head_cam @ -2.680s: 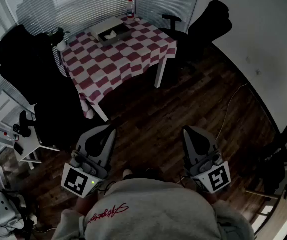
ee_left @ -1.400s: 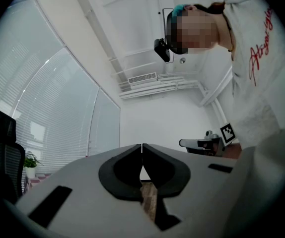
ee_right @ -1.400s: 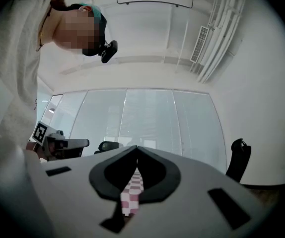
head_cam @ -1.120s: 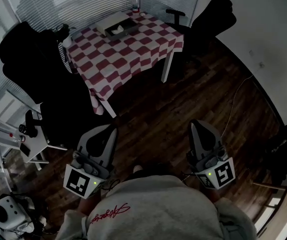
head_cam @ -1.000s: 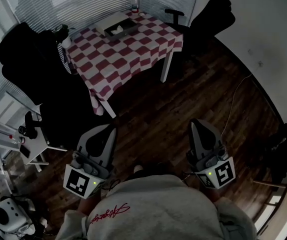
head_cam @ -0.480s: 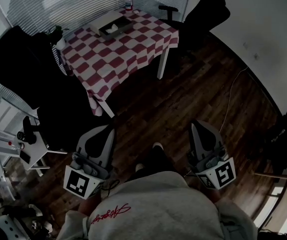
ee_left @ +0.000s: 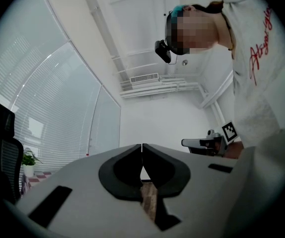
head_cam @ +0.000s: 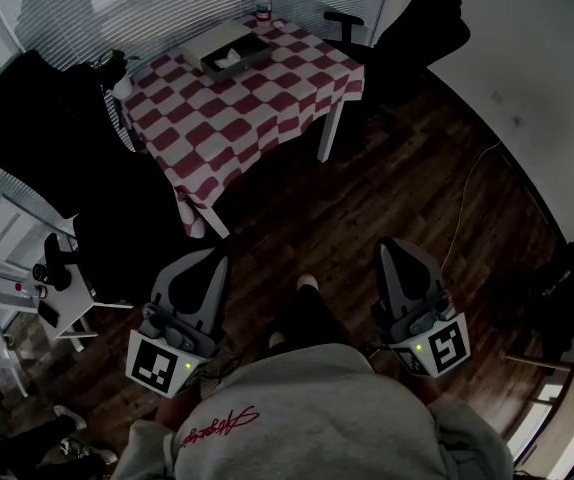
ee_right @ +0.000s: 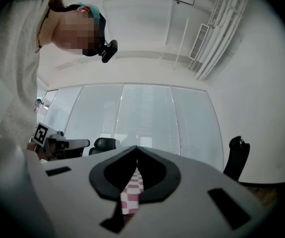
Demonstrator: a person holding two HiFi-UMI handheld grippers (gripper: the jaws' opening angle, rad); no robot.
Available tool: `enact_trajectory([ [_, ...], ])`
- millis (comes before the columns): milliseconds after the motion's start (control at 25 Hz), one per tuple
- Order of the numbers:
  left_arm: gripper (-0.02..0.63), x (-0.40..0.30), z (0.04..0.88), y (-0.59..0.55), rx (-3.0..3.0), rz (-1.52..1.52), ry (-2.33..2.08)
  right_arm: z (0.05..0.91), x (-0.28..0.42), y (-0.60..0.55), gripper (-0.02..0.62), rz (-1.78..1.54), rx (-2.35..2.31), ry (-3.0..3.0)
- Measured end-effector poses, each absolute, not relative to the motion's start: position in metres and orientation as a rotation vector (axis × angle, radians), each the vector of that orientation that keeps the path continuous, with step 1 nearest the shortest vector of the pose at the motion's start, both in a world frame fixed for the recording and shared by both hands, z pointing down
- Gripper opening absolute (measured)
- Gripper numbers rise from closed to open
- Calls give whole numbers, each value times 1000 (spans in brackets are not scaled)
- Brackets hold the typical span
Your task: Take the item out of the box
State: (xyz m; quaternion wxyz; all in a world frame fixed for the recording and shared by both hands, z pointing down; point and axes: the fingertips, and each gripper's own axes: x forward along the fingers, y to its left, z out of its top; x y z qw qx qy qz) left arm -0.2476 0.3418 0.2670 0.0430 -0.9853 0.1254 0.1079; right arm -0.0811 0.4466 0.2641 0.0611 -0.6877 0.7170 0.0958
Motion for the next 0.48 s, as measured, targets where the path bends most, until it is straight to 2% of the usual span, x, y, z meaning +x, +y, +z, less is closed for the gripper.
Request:
enact_trajectory([
  [480, 18, -214, 259, 289, -2975, 317, 468, 257, -42, 380, 11, 300, -1992, 2217],
])
